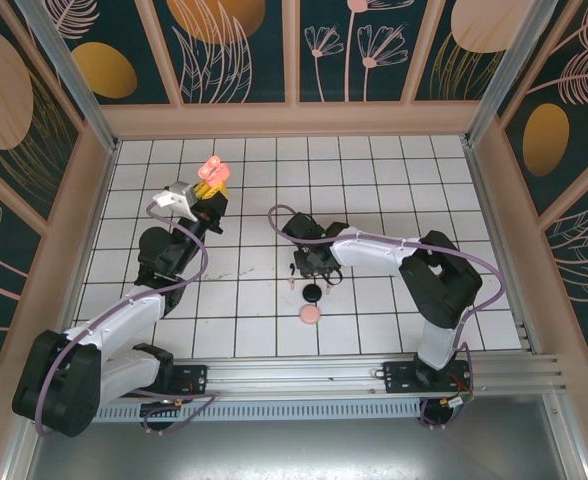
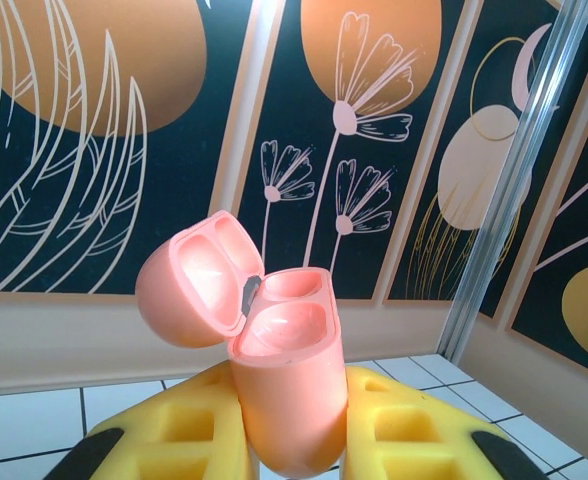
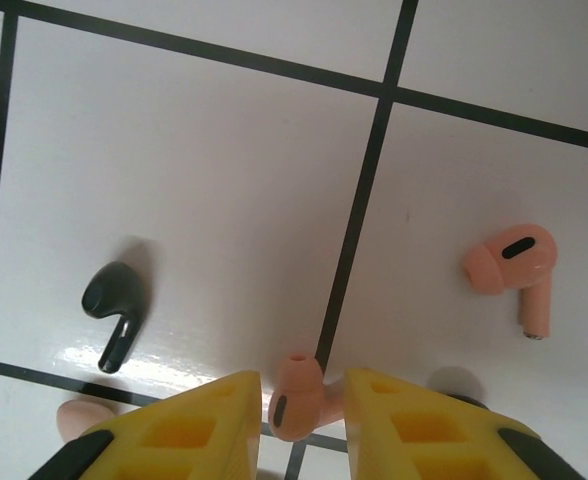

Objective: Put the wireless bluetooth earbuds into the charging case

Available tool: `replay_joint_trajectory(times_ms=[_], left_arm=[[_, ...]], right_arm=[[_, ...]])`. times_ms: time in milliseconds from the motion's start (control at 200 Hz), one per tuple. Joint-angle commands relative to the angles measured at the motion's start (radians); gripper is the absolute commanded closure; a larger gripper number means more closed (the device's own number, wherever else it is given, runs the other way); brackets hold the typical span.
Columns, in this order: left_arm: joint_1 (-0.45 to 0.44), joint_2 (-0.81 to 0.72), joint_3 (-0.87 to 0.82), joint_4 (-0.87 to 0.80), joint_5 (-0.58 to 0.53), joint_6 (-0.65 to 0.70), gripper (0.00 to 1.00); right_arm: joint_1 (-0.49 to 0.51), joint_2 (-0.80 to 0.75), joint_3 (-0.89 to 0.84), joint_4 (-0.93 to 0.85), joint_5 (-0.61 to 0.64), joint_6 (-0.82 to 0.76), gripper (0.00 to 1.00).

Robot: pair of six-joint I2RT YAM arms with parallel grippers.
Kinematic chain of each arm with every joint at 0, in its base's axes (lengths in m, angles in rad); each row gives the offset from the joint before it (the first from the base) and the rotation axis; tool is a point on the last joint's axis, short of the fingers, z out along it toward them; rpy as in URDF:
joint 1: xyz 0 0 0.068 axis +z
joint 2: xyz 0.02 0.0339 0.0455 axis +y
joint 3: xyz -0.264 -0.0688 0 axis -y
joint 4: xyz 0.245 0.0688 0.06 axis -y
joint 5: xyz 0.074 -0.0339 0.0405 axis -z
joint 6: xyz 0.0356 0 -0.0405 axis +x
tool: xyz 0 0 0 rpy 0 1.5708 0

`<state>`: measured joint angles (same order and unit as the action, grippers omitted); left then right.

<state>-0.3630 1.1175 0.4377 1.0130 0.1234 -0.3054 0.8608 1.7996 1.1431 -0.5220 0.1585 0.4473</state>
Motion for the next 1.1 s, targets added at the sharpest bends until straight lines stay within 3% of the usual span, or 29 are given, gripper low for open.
replay_joint_trajectory(times_ms=[0, 541, 1096], left_arm=[[-0.008, 0.001, 0.032, 0.01, 0.012, -0.016, 1.0], [-0.011, 0.013, 0.042, 0.009, 0.013, -0.018, 1.0], [-0.013, 0.015, 0.041, 0.007, 0.012, -0.021, 1.0]], right_arm=[[0.009, 0.004, -0.015, 0.007, 0.0, -0.022, 0.71], [0.009, 0.051, -0.032, 0.017, -0.004, -0.026, 0.69], [0.009, 0.02, 0.011, 0.033, -0.021, 0.059, 0.84]])
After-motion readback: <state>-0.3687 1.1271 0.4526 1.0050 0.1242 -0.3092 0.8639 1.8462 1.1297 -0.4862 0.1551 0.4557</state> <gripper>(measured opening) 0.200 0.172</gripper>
